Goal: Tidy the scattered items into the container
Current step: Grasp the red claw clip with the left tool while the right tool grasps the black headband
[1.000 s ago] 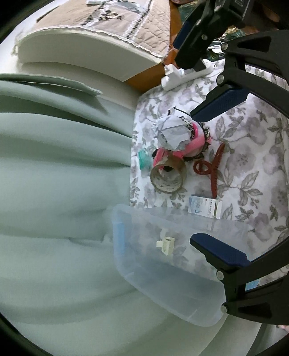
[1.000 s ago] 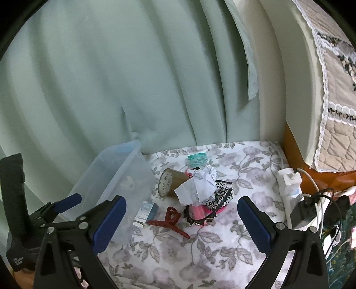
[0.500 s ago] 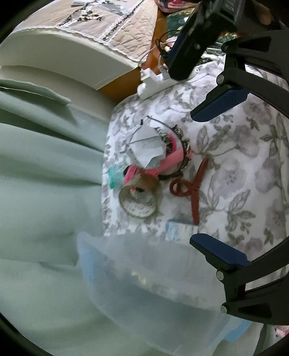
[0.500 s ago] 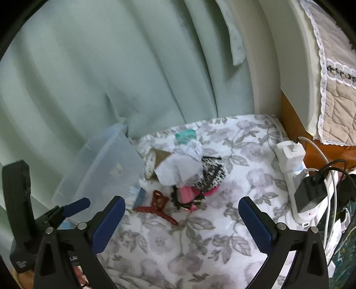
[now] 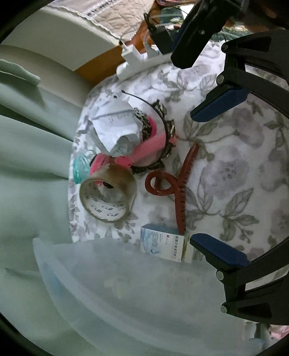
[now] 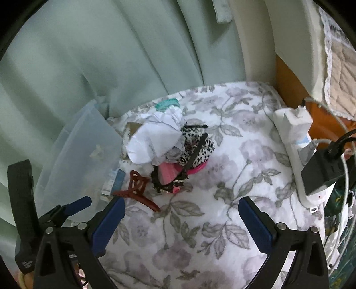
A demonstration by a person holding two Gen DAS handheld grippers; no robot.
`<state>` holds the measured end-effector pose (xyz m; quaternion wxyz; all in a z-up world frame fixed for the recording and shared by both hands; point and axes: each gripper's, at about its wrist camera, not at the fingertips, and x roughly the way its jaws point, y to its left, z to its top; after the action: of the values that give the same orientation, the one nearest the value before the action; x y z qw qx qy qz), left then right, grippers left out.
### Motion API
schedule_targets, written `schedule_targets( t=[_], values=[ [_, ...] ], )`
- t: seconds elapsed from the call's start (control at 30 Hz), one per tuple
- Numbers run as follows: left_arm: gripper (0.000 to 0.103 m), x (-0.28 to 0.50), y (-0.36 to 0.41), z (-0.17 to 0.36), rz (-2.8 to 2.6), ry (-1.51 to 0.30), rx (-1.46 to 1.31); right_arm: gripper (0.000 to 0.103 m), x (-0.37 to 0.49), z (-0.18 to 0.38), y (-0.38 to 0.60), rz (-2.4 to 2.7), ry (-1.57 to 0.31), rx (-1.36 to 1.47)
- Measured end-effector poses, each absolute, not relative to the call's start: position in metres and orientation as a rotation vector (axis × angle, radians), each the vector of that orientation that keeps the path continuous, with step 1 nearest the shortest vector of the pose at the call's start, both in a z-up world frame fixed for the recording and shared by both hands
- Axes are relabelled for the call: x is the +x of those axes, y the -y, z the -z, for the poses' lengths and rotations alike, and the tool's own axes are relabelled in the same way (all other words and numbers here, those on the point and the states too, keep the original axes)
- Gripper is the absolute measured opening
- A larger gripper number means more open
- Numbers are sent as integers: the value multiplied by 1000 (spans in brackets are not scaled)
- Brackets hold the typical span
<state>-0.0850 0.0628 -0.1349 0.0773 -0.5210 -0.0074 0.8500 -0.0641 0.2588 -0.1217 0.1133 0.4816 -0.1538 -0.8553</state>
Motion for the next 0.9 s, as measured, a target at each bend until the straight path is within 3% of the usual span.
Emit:
schedule_targets(
  t=[0.37,0.47,0.73,0.83,0.9],
  values=[
    [98,-116,-65,170,-2517,-8,-1629,96,-89,147,-253,2486,466,1464],
    [89,-124,-65,177,-2513,-18,-1639,87,-98,156,-252,2466,504,1477],
    [85,-138,-62,190,-2494,-13,-1656,71,-114,179,-256,2426,646,1542],
    [84,-139,-61,191,-2486,-3,-1647,55,-118,187,-255,2388,709,1561],
    [75,-138,-60,191,-2473,4,-1626,46,-119,191,-254,2367,743,1564]
  ],
)
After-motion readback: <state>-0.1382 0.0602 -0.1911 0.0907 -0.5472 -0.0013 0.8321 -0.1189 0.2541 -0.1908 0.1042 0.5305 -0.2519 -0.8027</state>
